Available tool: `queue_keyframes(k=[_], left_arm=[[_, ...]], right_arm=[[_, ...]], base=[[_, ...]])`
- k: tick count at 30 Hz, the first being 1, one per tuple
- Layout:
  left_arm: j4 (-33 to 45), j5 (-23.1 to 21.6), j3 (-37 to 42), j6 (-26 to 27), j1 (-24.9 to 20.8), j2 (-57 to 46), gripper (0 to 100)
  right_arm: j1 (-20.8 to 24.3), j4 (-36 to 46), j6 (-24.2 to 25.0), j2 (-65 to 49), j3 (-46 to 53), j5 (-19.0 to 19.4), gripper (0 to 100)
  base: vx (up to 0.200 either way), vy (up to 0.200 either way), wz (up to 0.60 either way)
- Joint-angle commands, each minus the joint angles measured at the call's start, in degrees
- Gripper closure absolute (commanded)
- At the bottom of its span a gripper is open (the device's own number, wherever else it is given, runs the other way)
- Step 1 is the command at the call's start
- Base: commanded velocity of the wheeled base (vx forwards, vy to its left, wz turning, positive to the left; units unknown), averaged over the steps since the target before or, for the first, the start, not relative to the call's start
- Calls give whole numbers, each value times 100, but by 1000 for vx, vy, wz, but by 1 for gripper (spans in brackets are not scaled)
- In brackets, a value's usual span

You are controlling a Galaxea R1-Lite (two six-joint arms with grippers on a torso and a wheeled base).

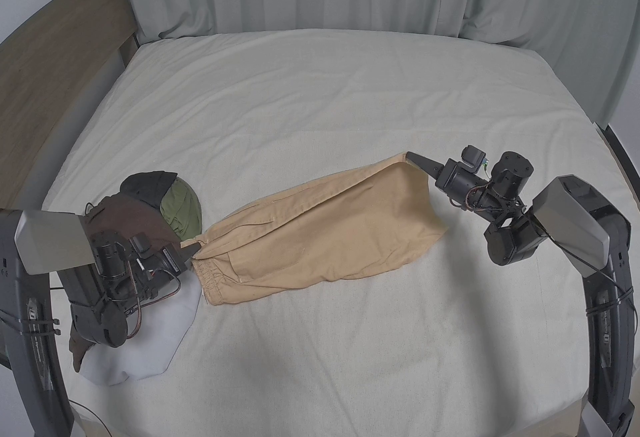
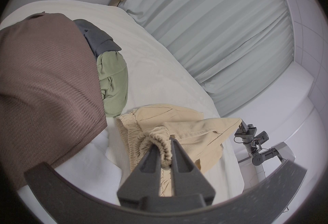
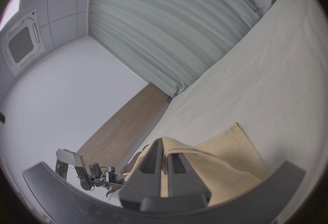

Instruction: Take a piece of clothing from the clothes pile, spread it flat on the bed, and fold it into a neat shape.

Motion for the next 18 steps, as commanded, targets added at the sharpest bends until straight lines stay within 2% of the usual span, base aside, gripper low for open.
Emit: queue_keyframes(k=[1, 6, 7, 8, 9, 13, 18], left_arm=[[-1, -1, -39, -7, -6, 80, 100], [-1, -10, -22, -7, -33, 89, 100], [-1, -1, -30, -7, -50, 80, 100], [-1, -1, -22, -7, -50, 71, 100], [-1, -1, -39, -7, -50, 63, 0], [-10, 17, -145, -68, -33, 28, 0], [-10, 122, -171, -402, 29, -298, 0]], right_arm=[[9, -2, -28, 129, -15, 3, 100], [17, 7, -90, 164, -15, 3, 100], [17, 7, -107, 164, -15, 3, 0], [17, 7, -125, 164, -15, 3, 0], [9, 24, -142, 164, -24, 3, 0], [9, 77, -213, 173, 2, -6, 0], [88, 77, -274, 164, 187, -58, 0]], base=[[0, 0, 0], [0, 0, 0], [0, 0, 0], [0, 0, 0], [0, 0, 0], [0, 0, 0], [0, 0, 0]])
